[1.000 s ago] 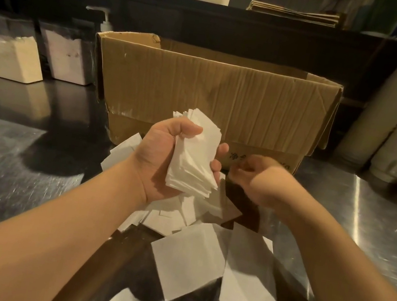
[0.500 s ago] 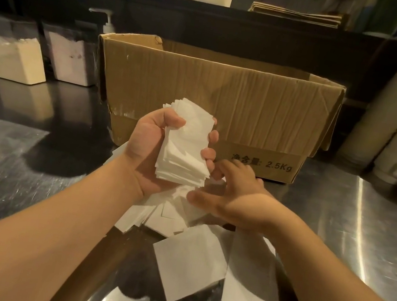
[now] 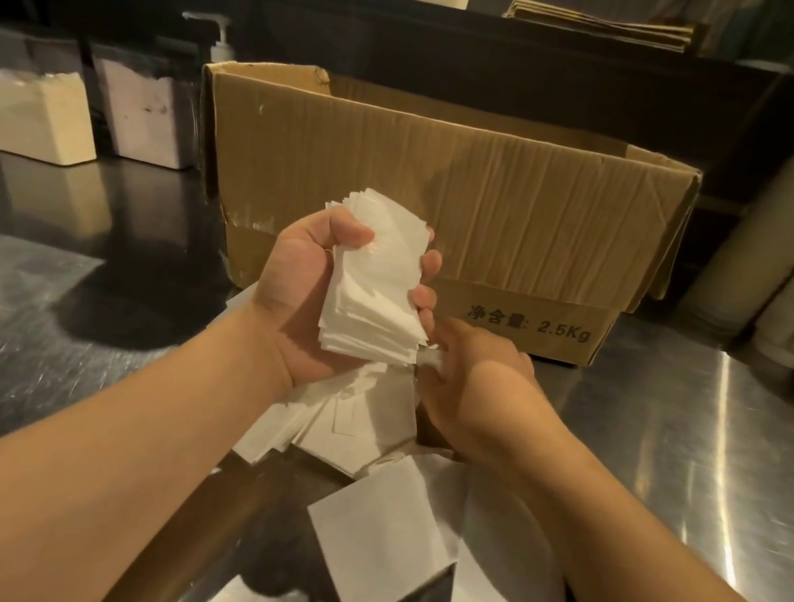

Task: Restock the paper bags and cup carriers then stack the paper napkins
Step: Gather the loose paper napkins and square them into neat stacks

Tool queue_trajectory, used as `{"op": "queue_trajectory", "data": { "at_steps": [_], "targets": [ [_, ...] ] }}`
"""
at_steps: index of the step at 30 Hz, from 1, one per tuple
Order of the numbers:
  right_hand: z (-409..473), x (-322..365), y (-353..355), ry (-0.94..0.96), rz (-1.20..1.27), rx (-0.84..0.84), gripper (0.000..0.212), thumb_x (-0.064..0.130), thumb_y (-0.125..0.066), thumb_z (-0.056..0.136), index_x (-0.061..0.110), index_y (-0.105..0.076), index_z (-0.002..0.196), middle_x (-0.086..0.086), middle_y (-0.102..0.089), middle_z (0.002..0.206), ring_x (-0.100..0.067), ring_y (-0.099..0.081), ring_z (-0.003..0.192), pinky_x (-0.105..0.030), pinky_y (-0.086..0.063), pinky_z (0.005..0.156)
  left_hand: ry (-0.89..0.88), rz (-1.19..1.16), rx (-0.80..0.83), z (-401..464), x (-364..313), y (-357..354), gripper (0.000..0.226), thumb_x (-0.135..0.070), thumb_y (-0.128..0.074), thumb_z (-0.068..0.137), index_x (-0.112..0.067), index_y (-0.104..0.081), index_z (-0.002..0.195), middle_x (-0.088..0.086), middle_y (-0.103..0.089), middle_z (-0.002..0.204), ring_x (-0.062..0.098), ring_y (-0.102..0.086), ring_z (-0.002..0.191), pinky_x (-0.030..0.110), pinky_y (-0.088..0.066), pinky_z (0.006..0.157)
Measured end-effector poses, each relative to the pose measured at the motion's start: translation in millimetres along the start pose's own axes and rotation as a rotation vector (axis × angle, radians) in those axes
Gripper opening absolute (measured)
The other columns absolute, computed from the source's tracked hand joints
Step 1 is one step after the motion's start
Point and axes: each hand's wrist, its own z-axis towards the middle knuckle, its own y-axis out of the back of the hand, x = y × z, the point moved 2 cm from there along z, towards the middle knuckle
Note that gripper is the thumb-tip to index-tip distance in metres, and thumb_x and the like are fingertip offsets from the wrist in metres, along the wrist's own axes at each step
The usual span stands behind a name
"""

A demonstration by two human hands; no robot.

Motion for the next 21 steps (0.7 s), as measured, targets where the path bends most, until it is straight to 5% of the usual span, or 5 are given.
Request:
{"op": "queue_trajectory", "data": {
  "at_steps": [7, 10, 14, 16, 21],
  "targets": [
    [3, -20, 19, -0.115, 0.176, -0.027, 0.023, 0.021, -0.063, 0.096, 0.028, -0.071, 0.116, 0.004, -0.069, 0.109, -0.014, -0.062, 0.086, -0.025, -0.054, 0.073, 0.005, 0.008, -0.006, 2, 0, 5, 0.059, -0.03, -0.05, 0.073, -0.014, -0.048, 0.13, 0.009, -0.06, 0.101, 0.022, -0.055, 0.078, 0.034, -0.055, 0.074],
    [-6, -22, 32, -0.109, 0.648, -0.015, 0.011, 0.013, -0.069, 0.096, 0.02, -0.074, 0.101, 0.006, -0.072, 0.087, -0.015, -0.068, 0.08, -0.023, -0.052, 0.069, -0.002, 0.006, -0.022, 2, 0, 6, 0.057, -0.03, -0.049, 0.074, -0.014, -0.048, 0.129, 0.009, -0.061, 0.1, 0.022, -0.054, 0.079, 0.034, -0.055, 0.074],
    [-11, -25, 47, -0.175, 1.382, 0.043, 0.02, -0.001, -0.063, 0.095, 0.01, -0.072, 0.108, -0.012, -0.077, 0.097, -0.026, -0.076, 0.079, -0.032, -0.059, 0.053, 0.008, -0.03, 0.019, 1, -1, 7, 0.06, -0.029, -0.054, 0.072, -0.017, -0.047, 0.13, 0.009, -0.061, 0.103, 0.022, -0.055, 0.081, 0.035, -0.055, 0.077],
    [-1, -32, 44, -0.211, 1.271, -0.039, 0.02, -0.003, -0.063, 0.094, 0.013, -0.071, 0.102, -0.013, -0.073, 0.108, -0.029, -0.072, 0.089, -0.035, -0.062, 0.06, -0.001, -0.031, 0.006, 2, -2, 8, 0.063, -0.028, -0.058, 0.069, -0.017, -0.048, 0.13, 0.009, -0.061, 0.102, 0.022, -0.056, 0.081, 0.035, -0.056, 0.076],
    [14, -47, 32, -0.136, 0.288, -0.004, 0.011, 0.025, -0.063, 0.099, 0.017, -0.07, 0.103, -0.004, -0.069, 0.111, -0.014, -0.059, 0.084, -0.024, -0.049, 0.076, -0.009, -0.004, -0.052, 2, 0, 9, 0.058, -0.031, -0.055, 0.073, -0.017, -0.051, 0.129, 0.009, -0.062, 0.104, 0.021, -0.057, 0.082, 0.035, -0.054, 0.077]
  ]
}}
